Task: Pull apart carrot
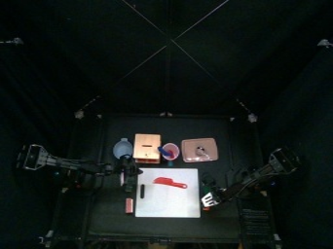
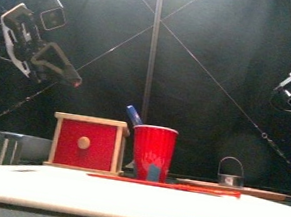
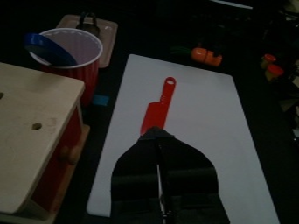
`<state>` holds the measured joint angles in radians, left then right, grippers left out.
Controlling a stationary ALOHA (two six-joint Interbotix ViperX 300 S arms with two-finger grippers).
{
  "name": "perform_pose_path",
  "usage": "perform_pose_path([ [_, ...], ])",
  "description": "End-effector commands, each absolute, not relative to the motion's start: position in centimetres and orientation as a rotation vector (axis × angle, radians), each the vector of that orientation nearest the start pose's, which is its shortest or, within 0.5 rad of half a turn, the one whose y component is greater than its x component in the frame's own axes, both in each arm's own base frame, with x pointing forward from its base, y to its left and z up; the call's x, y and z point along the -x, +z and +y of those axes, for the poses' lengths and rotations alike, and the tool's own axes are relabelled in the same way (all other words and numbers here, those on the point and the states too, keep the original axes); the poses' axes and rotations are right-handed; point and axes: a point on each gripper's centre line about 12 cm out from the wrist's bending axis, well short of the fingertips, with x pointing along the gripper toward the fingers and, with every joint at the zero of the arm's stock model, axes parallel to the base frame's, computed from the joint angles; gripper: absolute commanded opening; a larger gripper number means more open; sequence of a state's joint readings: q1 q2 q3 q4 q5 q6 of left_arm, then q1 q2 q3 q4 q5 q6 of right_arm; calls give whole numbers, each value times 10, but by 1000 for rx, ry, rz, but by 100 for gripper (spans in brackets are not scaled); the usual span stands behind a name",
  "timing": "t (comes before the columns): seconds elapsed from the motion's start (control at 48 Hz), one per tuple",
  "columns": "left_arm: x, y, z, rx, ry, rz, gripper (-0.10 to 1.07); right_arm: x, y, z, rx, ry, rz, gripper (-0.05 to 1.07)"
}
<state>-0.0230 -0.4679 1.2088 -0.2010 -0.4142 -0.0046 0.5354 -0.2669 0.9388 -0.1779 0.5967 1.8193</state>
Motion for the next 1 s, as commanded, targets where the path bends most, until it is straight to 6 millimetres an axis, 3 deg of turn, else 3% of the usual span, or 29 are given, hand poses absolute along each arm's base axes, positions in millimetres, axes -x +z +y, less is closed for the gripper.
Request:
perform_pose_path([
  [0.0,-253,184,3,171,85,314,13,-228,136,128,-1048,-697,1145,104],
  [0.25,-250,180,3,168,85,326,13,-241,122,148,-1051,-825,1163,104],
  [0.458,-249,179,3,166,87,331,13,-248,117,152,-1027,-904,1165,103],
  [0.979,-246,175,2,168,84,342,13,-241,114,156,-1022,-952,1181,103],
])
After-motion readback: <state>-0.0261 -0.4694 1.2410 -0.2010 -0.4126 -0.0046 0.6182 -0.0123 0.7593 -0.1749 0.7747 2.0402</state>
